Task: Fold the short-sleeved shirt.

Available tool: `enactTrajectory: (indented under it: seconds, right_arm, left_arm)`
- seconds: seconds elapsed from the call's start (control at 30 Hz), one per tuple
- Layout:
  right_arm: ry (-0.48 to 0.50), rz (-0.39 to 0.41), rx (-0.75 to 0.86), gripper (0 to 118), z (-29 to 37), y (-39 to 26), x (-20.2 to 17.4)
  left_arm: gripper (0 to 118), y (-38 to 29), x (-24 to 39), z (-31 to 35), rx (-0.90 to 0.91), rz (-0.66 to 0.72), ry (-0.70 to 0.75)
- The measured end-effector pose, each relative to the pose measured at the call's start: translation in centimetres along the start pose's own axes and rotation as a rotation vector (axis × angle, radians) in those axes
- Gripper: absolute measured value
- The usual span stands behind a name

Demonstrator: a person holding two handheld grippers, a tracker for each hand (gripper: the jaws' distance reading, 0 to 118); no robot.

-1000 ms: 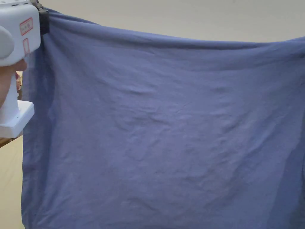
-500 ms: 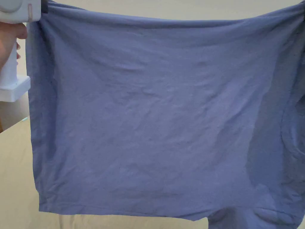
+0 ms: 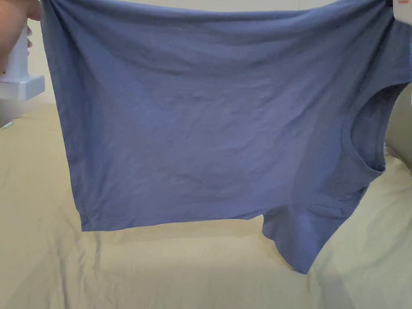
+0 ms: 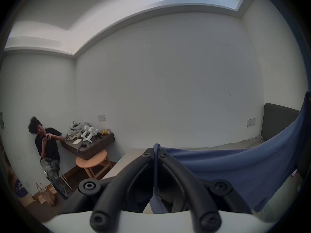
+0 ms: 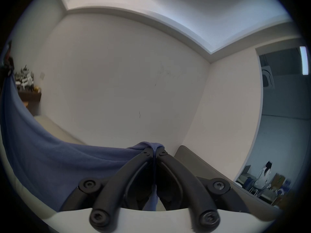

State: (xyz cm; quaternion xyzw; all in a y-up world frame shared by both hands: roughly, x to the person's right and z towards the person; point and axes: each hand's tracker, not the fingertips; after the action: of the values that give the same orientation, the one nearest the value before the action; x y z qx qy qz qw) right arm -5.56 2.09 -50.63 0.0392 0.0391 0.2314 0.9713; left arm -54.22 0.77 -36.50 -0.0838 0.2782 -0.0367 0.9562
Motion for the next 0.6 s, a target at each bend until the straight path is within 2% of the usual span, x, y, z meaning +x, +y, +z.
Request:
enactTrajectory:
  seconds: [0.1,0.2,0.37,0.5,0.6]
  right_arm:
    - [0.013,0.029,-0.058,4,-1.4,-2.7,-1.8]
    - [0.043,0.019,-0.113,4,-2.4,-6.0,-3.2]
    - [0.121,-0.030,-0.227,4,-3.2,-12.2,-5.6]
    - [0.194,-0.058,-0.316,4,-1.5,-17.8,-7.3]
    - [0.289,-0.186,-0.408,4,2.2,-23.5,-7.6]
  left_arm:
    - [0,-2.6,0.5,-2.4,-0.041,0.001,-0.009]
    - [0,-6.0,1.2,-3.9,-0.085,-0.049,-0.028]
    - [0,-12.0,1.5,-6.1,-0.184,-0.029,-0.054]
    - [0,-18.1,1.5,-5.1,-0.240,-0.018,-0.096]
    - [0,-22.7,1.6,-2.6,-0.273,-0.034,-0.138]
